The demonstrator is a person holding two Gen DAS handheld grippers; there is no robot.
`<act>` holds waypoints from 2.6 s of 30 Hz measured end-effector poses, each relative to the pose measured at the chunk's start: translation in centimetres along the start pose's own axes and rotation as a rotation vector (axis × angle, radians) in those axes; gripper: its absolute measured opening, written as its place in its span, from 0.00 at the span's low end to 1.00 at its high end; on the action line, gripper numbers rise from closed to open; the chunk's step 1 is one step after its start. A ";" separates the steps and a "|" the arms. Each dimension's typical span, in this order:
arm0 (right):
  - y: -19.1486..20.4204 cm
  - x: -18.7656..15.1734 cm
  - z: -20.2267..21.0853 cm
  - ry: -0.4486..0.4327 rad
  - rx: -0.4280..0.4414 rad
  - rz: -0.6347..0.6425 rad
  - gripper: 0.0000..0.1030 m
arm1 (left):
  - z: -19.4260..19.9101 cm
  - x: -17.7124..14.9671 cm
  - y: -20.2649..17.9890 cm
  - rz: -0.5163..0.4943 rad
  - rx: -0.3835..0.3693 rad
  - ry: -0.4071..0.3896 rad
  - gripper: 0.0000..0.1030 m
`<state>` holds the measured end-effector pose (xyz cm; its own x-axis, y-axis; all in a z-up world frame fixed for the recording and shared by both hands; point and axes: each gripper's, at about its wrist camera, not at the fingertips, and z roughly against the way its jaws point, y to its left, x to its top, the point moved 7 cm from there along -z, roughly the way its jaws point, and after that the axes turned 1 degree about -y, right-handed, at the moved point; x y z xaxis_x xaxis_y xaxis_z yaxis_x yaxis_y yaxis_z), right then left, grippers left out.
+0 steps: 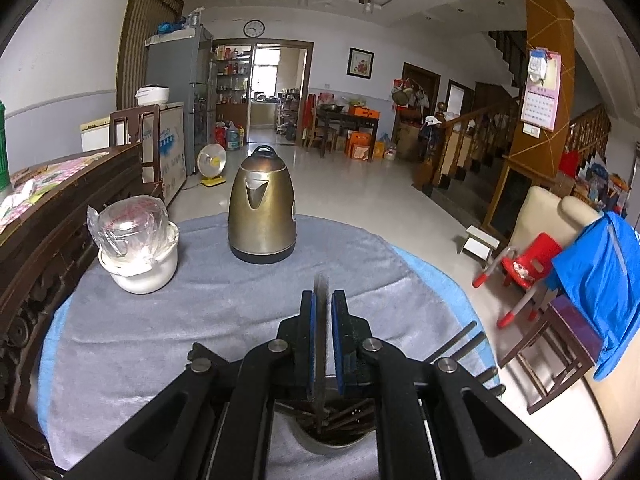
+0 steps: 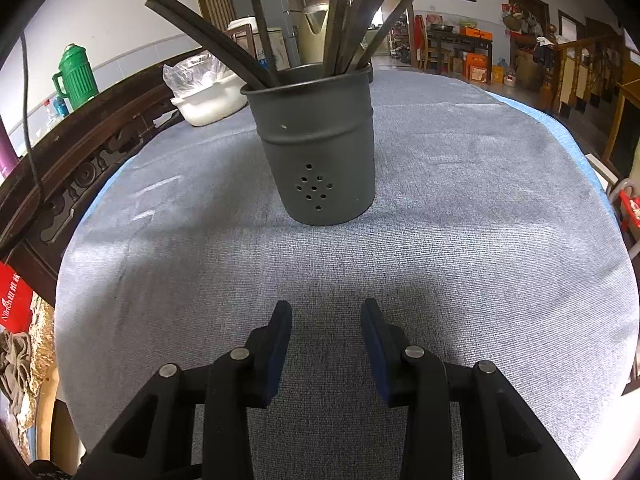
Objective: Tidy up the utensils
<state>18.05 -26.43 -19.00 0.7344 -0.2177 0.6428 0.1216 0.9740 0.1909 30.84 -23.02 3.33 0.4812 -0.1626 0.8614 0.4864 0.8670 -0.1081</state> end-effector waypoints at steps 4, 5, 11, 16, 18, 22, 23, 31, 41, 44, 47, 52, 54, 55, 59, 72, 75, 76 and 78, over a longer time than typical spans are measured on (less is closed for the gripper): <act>0.1 0.0 0.0 0.001 -0.009 0.006 0.39 | 0.5 -0.2 0.3 -0.007 0.003 0.008 0.08; 0.1 0.0 0.0 0.002 -0.012 0.009 0.39 | 0.6 -0.3 0.4 -0.008 0.005 0.010 0.08; 0.2 -0.1 -0.1 0.004 -0.021 0.013 0.39 | 1.3 -0.7 1.0 -0.011 0.009 0.019 0.30; 0.3 -0.1 -0.1 0.006 -0.027 0.018 0.39 | 1.9 -1.0 1.4 -0.019 0.022 0.018 0.51; 0.3 -0.1 -0.1 0.008 -0.030 0.021 0.39 | 2.2 -1.4 1.6 -0.022 0.026 0.026 0.55; 0.3 -0.1 -0.1 0.011 -0.030 0.022 0.39 | 2.9 -2.2 2.3 -0.036 0.052 0.046 0.66; 0.3 0.0 -0.1 0.014 -0.029 0.023 0.39 | 3.0 -2.5 2.5 -0.040 0.061 0.048 0.66; 0.3 0.0 -0.2 0.038 -0.006 0.016 0.48 | 4.5 -5.4 5.5 -0.081 0.185 0.092 0.80; 0.8 -0.2 -0.2 0.058 -0.029 0.040 0.53 | 5.9 -10.8 9.9 -0.084 0.378 0.204 0.84; 0.6 -0.2 -0.2 0.072 -0.031 0.028 0.53 | 6.5 -11.7 10.8 -0.072 0.418 0.214 0.84; 0.1 -0.1 -0.1 0.103 -0.050 0.011 0.53 | 6.9 -12.4 11.7 -0.038 0.425 0.242 0.84; -2.0 0.9 1.7 0.092 -0.081 -0.059 0.53 | 7.6 -13.5 12.5 -0.059 0.482 0.273 0.84; -2.5 1.7 2.8 0.061 -0.101 -0.058 0.53 | 7.8 -14.0 12.9 -0.060 0.495 0.280 0.84; -2.6 2.0 3.4 0.045 -0.110 -0.054 0.53 | 7.9 -14.1 13.0 -0.059 0.499 0.282 0.84; -2.4 3.0 5.2 0.000 -0.125 -0.037 0.53 | 8.5 -14.5 13.3 -0.046 0.503 0.288 0.84; -0.2 2.8 9.8 -0.091 -0.112 0.014 0.53 | 11.1 -13.8 10.8 -0.067 0.482 0.242 0.84; -0.3 3.4 11.5 -0.122 -0.113 0.016 0.53 | 11.8 -13.2 10.5 -0.068 0.492 0.228 0.84; -0.3 3.7 12.0 -0.130 -0.112 0.013 0.54 | 12.0 -13.0 10.4 -0.069 0.497 0.225 0.84; -0.1 4.2 13.2 -0.144 -0.104 0.002 0.55 | 12.4 -12.6 10.3 -0.070 0.505 0.215 0.84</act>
<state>12.30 -28.30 -6.55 0.6327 -0.2147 0.7440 0.1942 0.9741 0.1160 20.72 -6.23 -2.52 0.6244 -0.2749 0.7312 0.1383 0.9602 0.2428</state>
